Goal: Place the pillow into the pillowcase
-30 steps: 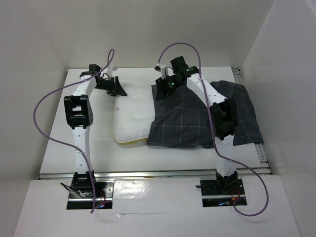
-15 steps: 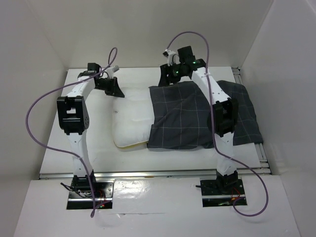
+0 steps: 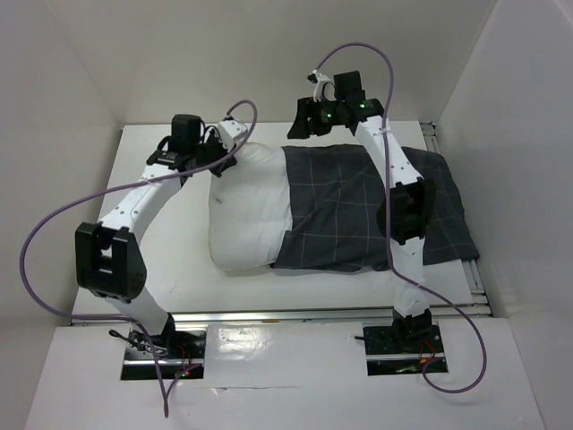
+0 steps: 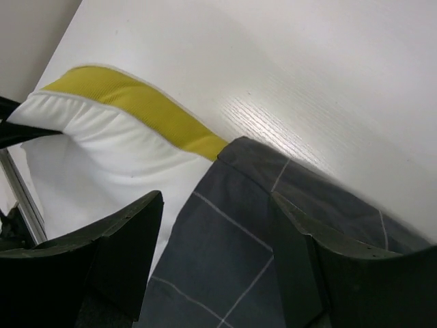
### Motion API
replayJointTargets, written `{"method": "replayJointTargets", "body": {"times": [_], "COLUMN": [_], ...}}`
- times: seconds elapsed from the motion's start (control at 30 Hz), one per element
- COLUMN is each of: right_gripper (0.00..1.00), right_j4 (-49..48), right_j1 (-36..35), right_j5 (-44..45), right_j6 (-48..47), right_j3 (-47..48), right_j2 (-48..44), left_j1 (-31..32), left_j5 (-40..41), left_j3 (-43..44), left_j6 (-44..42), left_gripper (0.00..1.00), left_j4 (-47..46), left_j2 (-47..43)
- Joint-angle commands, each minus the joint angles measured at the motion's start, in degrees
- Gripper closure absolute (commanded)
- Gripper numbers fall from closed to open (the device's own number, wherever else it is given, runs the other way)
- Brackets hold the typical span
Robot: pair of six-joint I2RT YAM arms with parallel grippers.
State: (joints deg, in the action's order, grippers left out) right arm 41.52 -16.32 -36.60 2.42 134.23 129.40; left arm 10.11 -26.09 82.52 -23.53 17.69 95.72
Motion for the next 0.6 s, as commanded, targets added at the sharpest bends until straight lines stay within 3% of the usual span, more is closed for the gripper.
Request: {"method": "replayJointTargets", "body": {"times": [0.0,0.57], "right_gripper": [0.30,0.30], "right_j4": [-1.35,0.85], "right_j1": [-0.47,-0.47], "right_j5": [-2.16,0.03], "right_j6": [-0.04,-0.84], "right_j3": [0.33,-2.75], "right_j2": [0.59,2.87], "left_j1": [3.16,8.96], "left_j5": [3.84,7.98], "left_j3": [-2.71,-4.91], "left_j6": [-7.93,-12.33], "left_gripper": [1.00,1.00], "left_j4": [-9.78,-12.33], "left_j2": [-6.33,-11.35]}}
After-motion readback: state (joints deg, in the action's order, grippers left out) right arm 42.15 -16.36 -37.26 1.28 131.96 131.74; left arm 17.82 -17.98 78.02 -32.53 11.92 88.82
